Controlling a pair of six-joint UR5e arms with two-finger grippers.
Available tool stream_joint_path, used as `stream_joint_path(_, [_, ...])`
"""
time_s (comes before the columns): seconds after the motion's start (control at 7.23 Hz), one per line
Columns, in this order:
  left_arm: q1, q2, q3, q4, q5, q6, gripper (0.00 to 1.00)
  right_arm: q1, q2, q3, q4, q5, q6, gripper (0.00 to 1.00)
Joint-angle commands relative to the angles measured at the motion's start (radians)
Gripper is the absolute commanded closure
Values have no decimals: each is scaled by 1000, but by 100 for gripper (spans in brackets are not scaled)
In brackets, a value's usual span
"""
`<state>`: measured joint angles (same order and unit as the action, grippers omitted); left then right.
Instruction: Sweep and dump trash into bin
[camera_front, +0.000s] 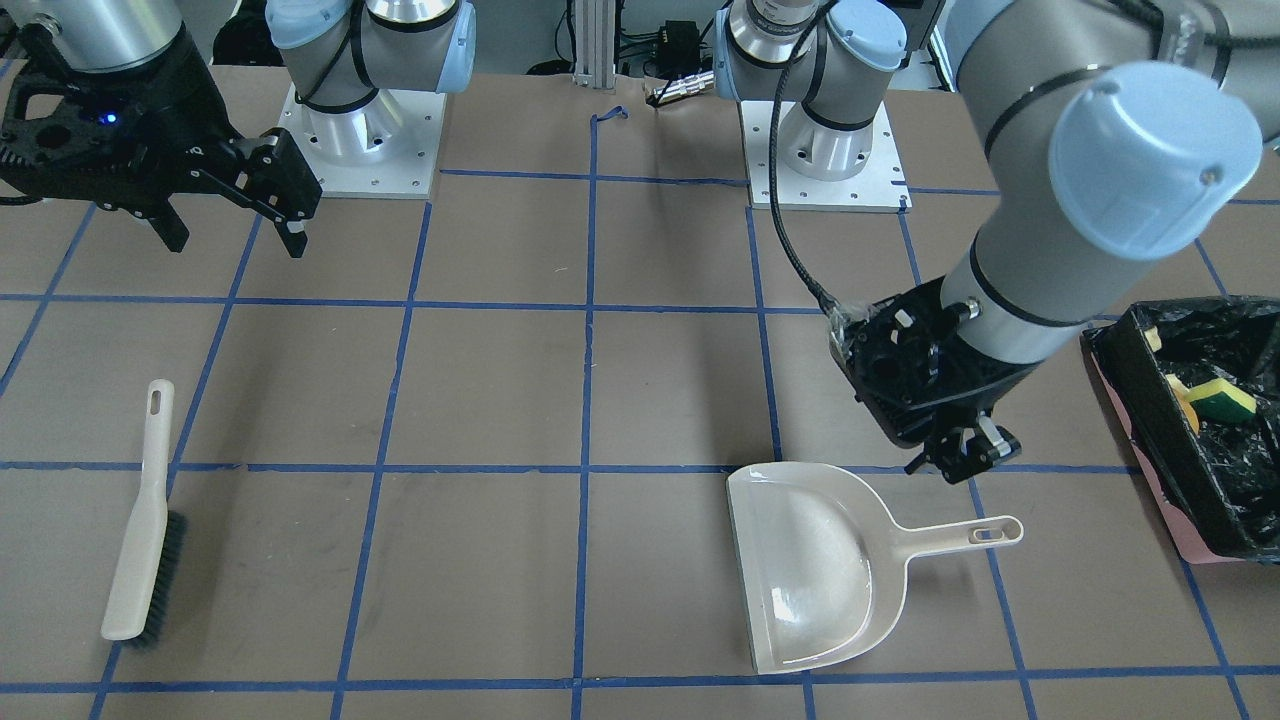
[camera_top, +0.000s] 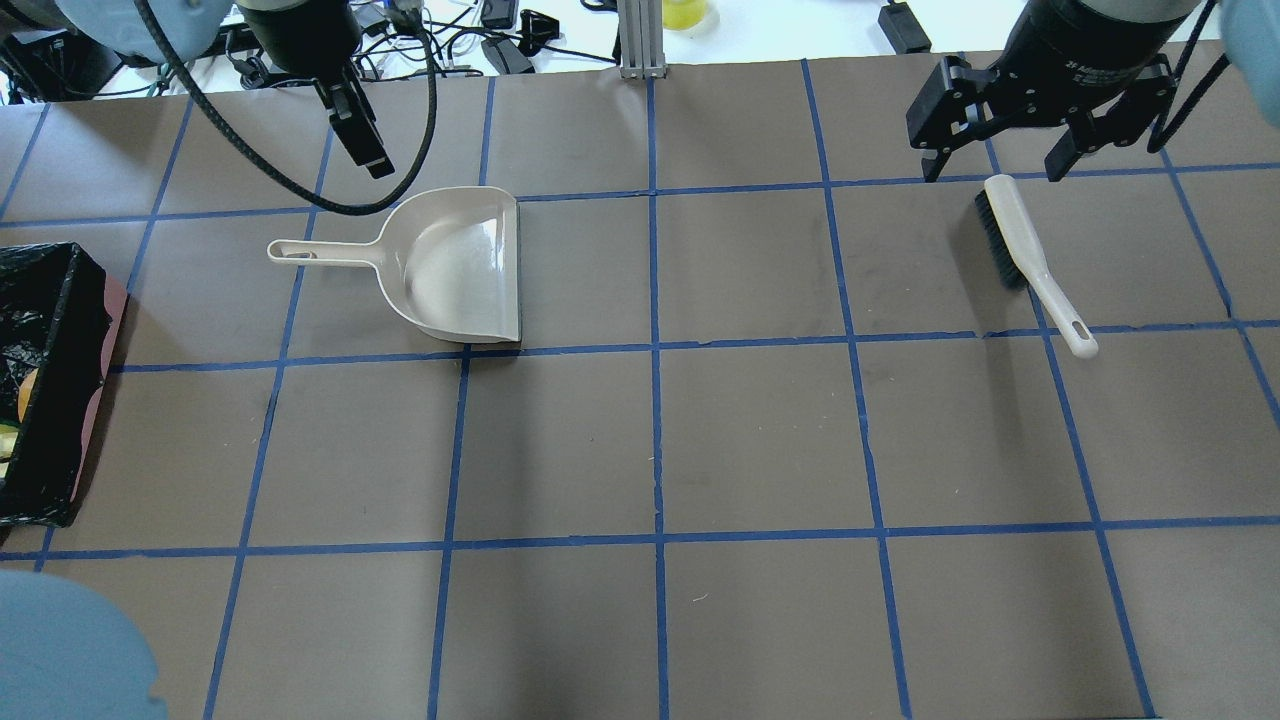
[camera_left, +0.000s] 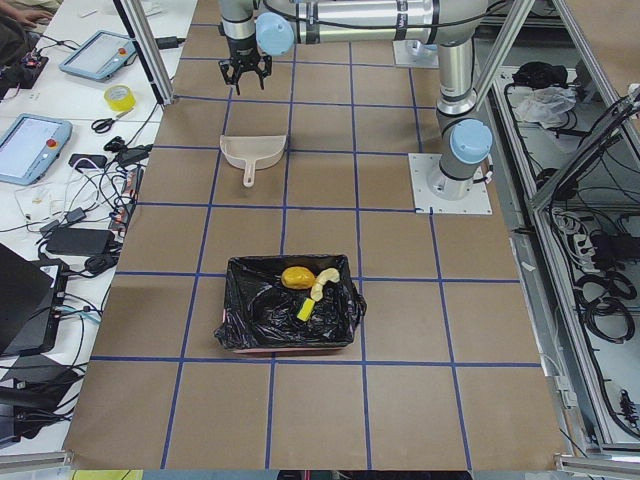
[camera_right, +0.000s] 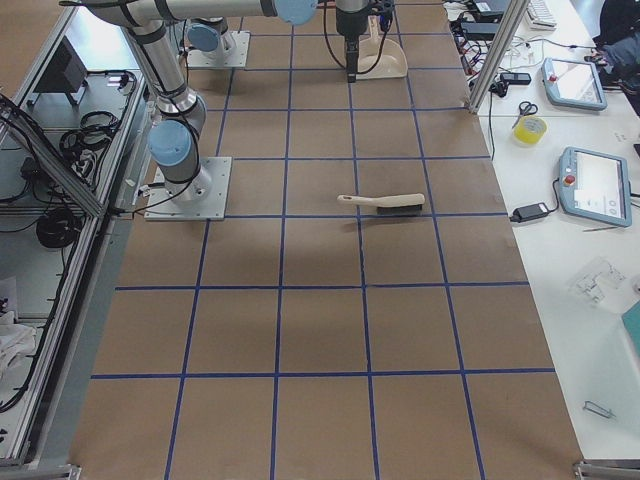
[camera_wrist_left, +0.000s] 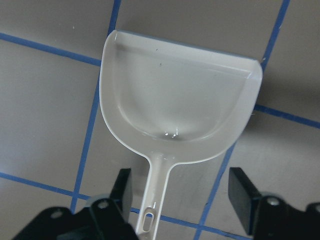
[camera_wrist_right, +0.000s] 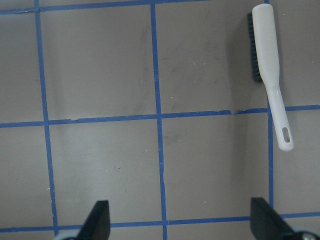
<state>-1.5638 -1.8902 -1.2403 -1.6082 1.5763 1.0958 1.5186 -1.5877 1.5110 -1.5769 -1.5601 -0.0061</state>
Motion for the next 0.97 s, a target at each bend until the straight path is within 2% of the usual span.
stream_joint_path(0.0, [-16, 103, -8, -146, 2, -225, 12, 0, 0, 0, 0, 2, 0, 0])
stream_joint_path(0.14, [-16, 146, -10, -195, 10, -323, 12, 0, 0, 2, 0, 2, 0, 0])
stream_joint_path(0.55, [-15, 164, -10, -177, -2, -662, 12, 0, 0, 0, 0, 2, 2, 0])
stream_joint_path(0.69, [4, 166, -8, -145, 2, -719, 5, 0, 0, 0, 0, 3, 2, 0])
stream_joint_path(0.83, [14, 168, -8, -145, -5, -817, 5, 0, 0, 0, 0, 3, 2, 0])
